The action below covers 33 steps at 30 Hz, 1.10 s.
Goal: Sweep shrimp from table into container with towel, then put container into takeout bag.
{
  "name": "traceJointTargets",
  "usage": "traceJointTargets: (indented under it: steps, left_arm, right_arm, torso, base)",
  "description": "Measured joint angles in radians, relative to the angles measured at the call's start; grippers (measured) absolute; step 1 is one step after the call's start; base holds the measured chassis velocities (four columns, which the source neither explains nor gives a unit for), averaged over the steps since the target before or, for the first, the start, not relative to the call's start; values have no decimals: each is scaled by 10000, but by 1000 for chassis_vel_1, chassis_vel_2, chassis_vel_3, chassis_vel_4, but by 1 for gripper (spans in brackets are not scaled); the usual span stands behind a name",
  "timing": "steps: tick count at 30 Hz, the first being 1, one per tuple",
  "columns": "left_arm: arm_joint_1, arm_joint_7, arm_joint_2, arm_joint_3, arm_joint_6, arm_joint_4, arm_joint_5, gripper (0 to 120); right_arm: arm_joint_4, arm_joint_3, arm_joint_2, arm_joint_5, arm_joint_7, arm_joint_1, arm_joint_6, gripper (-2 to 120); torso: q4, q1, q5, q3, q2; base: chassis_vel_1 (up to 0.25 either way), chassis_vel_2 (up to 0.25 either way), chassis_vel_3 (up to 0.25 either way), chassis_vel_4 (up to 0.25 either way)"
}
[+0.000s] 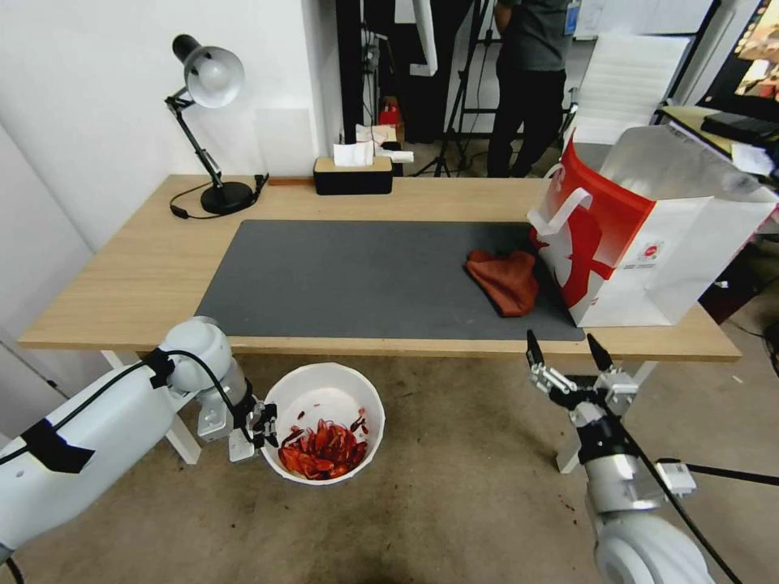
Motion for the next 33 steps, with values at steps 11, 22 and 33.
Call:
traceJointTargets:
  steps: [11, 22, 33]
  left_arm:
    - [2, 0, 54, 0, -2, -90, -1, 0]
    - [441, -34, 434, -237, -6, -917, -124, 0]
    - [1502, -237, 1683, -1329, 336, -2757, -1023, 0]
  right_arm:
    - [-199, -7, 145, -153, -250, -214, 209, 100]
    - [-278, -80, 215, -275, -299, -250, 272, 100]
    - [-375, -318, 346, -477, -357, -165, 272, 100]
  torso:
    - [0, 0, 2, 1, 0]
    - [0, 0, 0, 2, -1]
    - [2, 0, 3, 1, -2]
  base:
    - [0, 0, 0, 0]
    - [0, 0, 0, 0]
    - [0, 0, 0, 0]
